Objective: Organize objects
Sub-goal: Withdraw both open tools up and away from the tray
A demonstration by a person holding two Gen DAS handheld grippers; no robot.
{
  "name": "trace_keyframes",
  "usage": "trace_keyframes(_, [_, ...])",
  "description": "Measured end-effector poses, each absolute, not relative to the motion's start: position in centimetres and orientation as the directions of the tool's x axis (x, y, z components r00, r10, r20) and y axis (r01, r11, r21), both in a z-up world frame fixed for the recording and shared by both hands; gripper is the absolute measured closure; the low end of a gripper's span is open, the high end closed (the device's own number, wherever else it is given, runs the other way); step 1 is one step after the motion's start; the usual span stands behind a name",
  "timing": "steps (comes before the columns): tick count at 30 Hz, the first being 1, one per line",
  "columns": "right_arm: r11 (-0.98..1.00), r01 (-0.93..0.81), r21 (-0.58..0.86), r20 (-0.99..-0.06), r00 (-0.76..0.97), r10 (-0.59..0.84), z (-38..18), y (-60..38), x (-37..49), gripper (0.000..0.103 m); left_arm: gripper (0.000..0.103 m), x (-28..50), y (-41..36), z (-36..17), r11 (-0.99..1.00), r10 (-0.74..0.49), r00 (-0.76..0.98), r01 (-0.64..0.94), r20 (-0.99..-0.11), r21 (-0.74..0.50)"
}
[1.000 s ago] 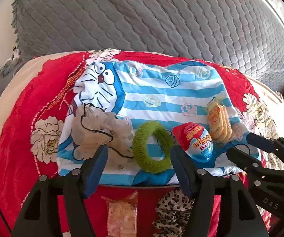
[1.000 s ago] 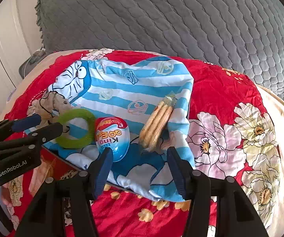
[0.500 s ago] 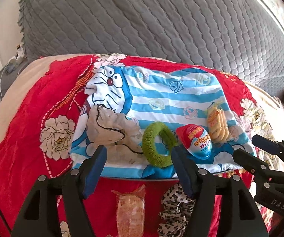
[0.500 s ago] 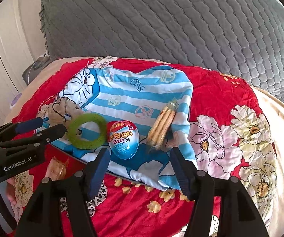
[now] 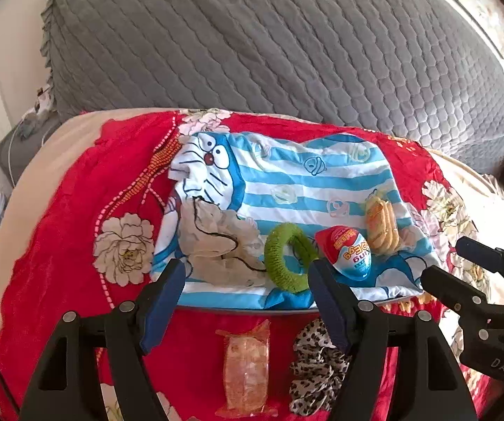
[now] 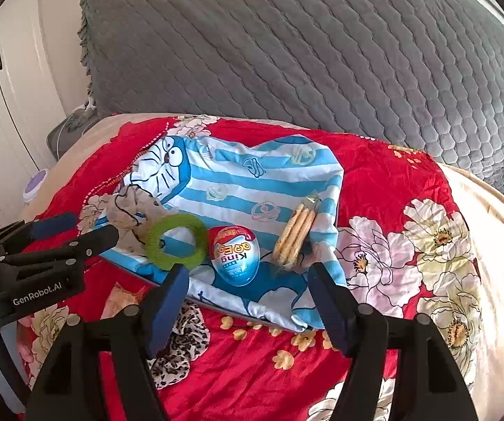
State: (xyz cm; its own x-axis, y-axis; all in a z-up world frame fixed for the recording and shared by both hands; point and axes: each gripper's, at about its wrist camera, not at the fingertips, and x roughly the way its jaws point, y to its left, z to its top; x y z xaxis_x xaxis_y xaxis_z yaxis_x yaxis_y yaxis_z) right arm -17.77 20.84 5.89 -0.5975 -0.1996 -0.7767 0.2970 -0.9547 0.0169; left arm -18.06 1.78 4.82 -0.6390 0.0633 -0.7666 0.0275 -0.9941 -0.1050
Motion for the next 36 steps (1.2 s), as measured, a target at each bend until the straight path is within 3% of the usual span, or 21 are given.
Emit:
trace_keyframes(26, [-0.946,0.324,0.01,-0.763,-0.609,-0.217,7.2,18.3,-12.5,0.026,0.026,-13.4,-0.4,5.8,-0.991,0.076,-0.646,0.035,-0.759,-0.129])
trace_keyframes(36, [-0.952,0.308,0.0,-0.752,-0.628,-0.203,8.0,18.7,-11.2,0.016,0.025,-11.9,-0.7,6.0,-0.989,0.088,-0.645,0.032,-0.759,-0.142])
